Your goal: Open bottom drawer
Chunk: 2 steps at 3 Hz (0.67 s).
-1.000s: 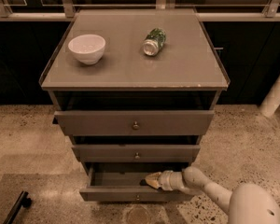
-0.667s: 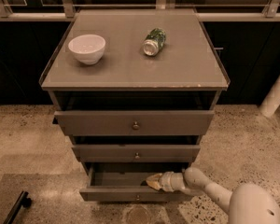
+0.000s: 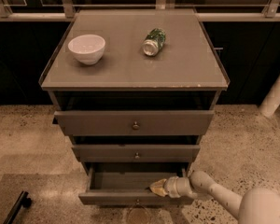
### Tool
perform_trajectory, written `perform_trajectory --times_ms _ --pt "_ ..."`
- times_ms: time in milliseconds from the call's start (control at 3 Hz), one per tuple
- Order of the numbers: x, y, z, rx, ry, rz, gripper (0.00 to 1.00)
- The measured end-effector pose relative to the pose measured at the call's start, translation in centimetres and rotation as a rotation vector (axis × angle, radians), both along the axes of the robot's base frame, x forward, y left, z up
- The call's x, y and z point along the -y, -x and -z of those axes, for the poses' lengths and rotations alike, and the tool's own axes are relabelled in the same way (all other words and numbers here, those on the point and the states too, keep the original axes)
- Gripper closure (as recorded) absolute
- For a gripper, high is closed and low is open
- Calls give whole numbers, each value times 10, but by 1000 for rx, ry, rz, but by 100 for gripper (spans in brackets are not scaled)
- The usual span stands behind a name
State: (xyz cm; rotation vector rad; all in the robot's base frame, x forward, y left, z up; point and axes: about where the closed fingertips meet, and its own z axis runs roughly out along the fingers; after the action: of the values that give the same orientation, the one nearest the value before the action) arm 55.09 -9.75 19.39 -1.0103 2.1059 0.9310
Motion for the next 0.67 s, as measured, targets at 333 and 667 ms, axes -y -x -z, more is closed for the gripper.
perform_trajectory --times_ms 333,667 --pt "8 16 -8 -9 30 -30 100" --pt "13 31 -20 -23 58 -39 100"
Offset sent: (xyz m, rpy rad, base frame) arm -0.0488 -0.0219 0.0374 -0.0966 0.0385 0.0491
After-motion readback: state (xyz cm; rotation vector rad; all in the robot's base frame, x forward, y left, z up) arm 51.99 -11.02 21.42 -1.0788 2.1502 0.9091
